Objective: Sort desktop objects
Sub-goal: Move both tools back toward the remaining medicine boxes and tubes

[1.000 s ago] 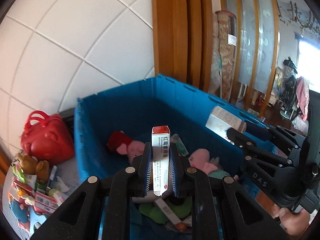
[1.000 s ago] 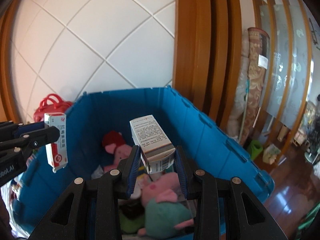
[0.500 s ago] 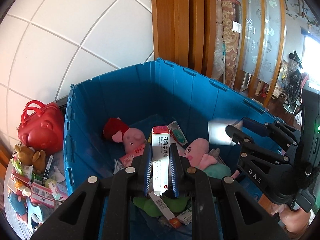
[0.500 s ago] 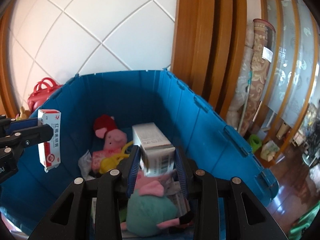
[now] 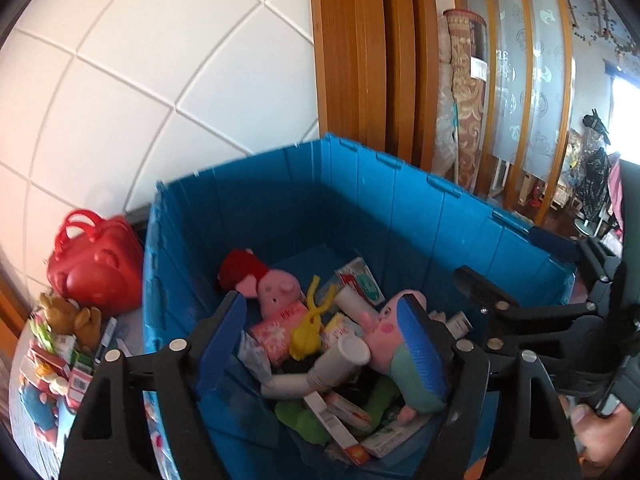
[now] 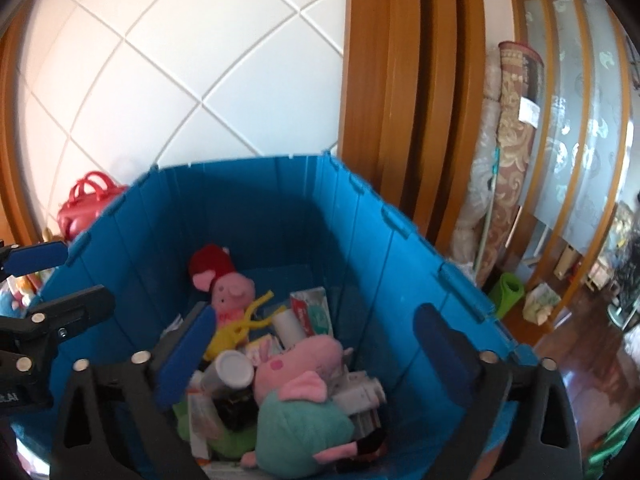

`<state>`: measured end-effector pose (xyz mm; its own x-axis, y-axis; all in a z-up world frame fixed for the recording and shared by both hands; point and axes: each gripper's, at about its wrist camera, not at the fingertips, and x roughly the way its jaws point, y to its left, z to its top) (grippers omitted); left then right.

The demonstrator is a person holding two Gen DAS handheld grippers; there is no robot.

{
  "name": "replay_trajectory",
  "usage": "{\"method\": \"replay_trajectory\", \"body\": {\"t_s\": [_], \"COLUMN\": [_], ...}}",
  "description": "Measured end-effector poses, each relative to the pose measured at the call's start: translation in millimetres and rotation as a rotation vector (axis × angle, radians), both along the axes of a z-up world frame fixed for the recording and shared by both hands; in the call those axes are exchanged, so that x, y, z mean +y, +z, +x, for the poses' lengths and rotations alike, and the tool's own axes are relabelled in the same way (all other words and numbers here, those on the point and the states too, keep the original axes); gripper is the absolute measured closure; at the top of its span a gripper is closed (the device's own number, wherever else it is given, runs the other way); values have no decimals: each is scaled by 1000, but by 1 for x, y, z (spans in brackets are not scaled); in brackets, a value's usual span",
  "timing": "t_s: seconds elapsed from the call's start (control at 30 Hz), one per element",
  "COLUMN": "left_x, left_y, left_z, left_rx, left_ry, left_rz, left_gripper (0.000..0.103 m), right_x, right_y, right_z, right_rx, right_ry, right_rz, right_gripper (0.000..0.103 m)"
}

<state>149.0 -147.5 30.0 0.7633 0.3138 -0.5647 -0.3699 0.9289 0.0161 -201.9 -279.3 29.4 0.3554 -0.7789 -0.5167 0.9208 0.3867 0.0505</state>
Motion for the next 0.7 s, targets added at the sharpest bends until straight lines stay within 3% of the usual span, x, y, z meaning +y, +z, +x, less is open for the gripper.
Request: {"method": "replay_trajectory", "body": {"t_s": [0.27,0.43,0.6,0.7], "left_x": [16,40,73,97], "left_y": [12,14,8,-1], "left_z": [-34,-72,-115,-144], "left_rx": [-130,-185,-210,-202], "left_ry": [30,87,198,250], "left_rz": [-18,-44,-22,-15], "left_gripper": [25,25,25,25], "right_x": [25,57,90,105], "right_y": [25,47,67,70], "right_z": [-3,4,39,72], "right_rx": [-74,-206,-283,-304], "right_ry": [-10,5,61,167], "right_rz": [-57,-139,-198,-192], "right_gripper": [0,0,0,0]}}
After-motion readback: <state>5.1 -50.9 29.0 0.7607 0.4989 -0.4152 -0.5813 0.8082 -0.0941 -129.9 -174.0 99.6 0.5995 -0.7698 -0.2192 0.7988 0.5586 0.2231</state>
